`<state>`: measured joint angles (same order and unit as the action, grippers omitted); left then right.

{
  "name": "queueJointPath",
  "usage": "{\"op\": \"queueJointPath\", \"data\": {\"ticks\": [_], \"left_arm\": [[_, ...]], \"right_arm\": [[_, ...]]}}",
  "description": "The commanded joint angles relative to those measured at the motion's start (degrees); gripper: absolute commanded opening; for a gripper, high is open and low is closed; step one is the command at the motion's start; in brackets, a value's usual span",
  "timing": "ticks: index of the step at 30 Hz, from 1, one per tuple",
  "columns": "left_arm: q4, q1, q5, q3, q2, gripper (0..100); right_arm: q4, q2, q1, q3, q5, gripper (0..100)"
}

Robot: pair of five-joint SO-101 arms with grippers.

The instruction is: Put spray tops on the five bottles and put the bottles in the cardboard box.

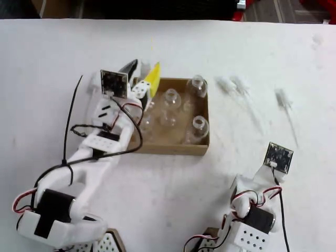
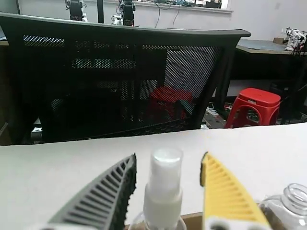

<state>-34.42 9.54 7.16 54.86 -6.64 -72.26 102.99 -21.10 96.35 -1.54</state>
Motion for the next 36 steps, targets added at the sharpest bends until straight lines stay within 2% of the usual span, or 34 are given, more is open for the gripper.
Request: {"op": "queueJointPath", "data": {"ticks": [1,4,9,12,15,21,26,29,31,36], "left_arm": [[0.18,-0.92,4.22,-1.41,-6.64,21],[7.65,-2.33,6.59,-1.76,-16.4,21],[34.55,-5.49,6.95,-8.09,-32.22,21],[49.49,-9.27,6.77,-16.18,-34.95,21],[62.07,-12.88,6.68,-25.41,-31.69,21],[81.49,-17.98,5.63,-45.89,-12.97,21],[100.04,-18.51,-7.3,-69.27,9.27,21],[107.25,-18.95,-15.91,-83.34,22.99,21],[110.15,-19.3,-16.18,-92.57,31.87,21],[113.76,-20.97,-11.08,-114.02,51.82,21]], "right_arm": [[-0.4,0.22,-0.4,0.53,-0.79,9.9],[-0.4,0.22,-0.4,0.53,-0.79,9.9],[-0.4,0.22,-0.4,0.53,-0.79,9.9],[-0.4,0.22,-0.4,0.53,-0.79,9.9],[-0.4,0.22,-0.4,0.53,-0.79,9.9],[-0.4,0.22,-0.4,0.53,-0.79,9.9],[-0.4,0.22,-0.4,0.53,-0.79,9.9],[-0.4,0.22,-0.4,0.53,-0.79,9.9],[-0.4,0.22,-0.4,0.53,-0.79,9.9],[-0.4,0.22,-0.48,0.53,-0.79,9.9]]}}
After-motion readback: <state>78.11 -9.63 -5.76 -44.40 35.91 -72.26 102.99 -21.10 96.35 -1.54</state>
